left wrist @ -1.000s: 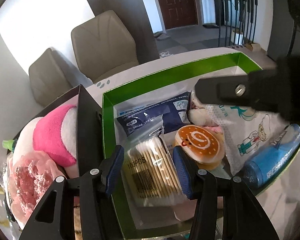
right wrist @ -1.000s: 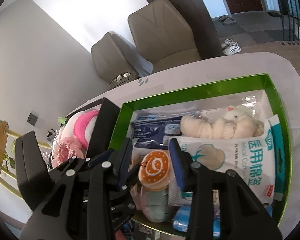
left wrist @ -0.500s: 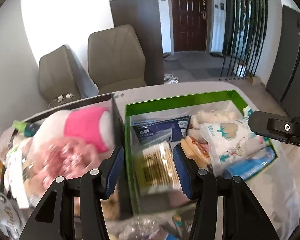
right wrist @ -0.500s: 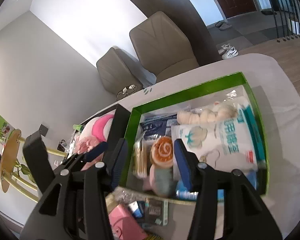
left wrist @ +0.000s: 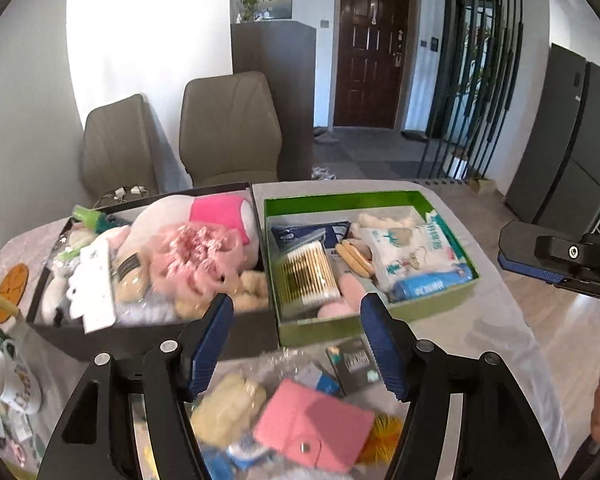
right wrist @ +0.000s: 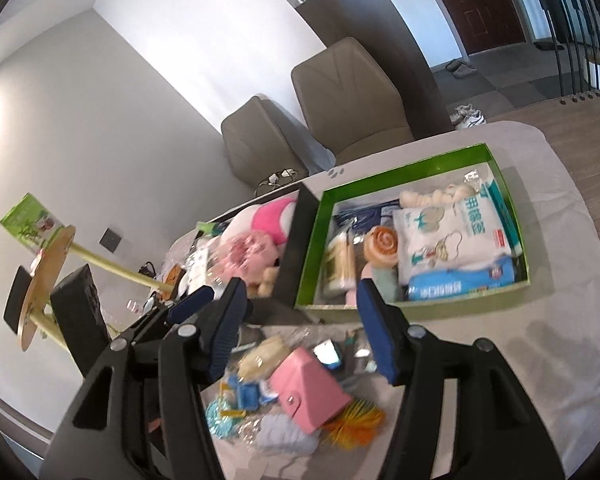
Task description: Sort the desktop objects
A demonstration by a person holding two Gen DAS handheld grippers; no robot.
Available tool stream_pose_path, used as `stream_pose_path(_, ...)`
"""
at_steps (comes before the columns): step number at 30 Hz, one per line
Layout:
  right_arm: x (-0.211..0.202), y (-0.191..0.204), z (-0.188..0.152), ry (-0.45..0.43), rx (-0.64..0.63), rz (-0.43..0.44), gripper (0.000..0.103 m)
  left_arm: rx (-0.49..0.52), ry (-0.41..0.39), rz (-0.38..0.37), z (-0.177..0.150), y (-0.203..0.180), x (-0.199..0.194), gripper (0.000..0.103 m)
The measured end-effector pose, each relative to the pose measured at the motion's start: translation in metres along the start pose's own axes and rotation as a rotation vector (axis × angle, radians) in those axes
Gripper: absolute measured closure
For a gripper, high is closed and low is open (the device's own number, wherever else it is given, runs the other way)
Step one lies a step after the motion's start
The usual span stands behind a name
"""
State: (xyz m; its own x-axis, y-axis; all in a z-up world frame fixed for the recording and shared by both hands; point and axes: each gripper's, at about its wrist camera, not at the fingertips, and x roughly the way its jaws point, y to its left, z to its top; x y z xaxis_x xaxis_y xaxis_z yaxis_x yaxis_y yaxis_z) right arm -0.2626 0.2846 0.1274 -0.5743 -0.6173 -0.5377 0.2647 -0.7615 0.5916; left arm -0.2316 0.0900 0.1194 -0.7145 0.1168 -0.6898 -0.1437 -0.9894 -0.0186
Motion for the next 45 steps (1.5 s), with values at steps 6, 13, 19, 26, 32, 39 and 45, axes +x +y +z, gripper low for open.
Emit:
stream_pose_path(6, -0.032, 0.022, -0.029, -0.015, -0.011, 0.001, 0.037, -0.019, -0.058, -0.048, -0.020, 0.006, -0.047, 0.010)
stream_pose_path(13, -0.057, 0.046, -0.062, -0.011, -0.035, -0.002, 0.024, -0.034, -0.105, -0.060, -0.048, 0.017, -0.096, 0.001)
stream_pose_path(19, -0.071, 0.063, -0.084, -0.015, -0.049, 0.005, 0.015, -0.036, -0.110, -0.068, -0.068, 0.024, -0.116, 0.001)
stream_pose_path(26, -0.075, 0.071, -0.109, -0.003, -0.042, 0.025, 0.009, -0.047, -0.106, -0.048, -0.092, 0.032, -0.131, 0.001)
stream_pose_path(32, -0.072, 0.072, -0.127, 0.015, -0.036, 0.032, 0.002, -0.047, -0.108, -0.047, -0.110, 0.032, -0.141, 0.001)
stream_pose_path(39, -0.074, 0.057, -0.149, 0.033, 0.010, 0.052, 0.000, -0.028, -0.116, -0.078, -0.129, 0.023, -0.145, 0.001)
stream_pose_path(45, -0.081, 0.036, -0.167, 0.032, 0.054, 0.039, 0.000, -0.054, -0.117, -0.095, -0.143, 0.023, -0.145, 0.001)
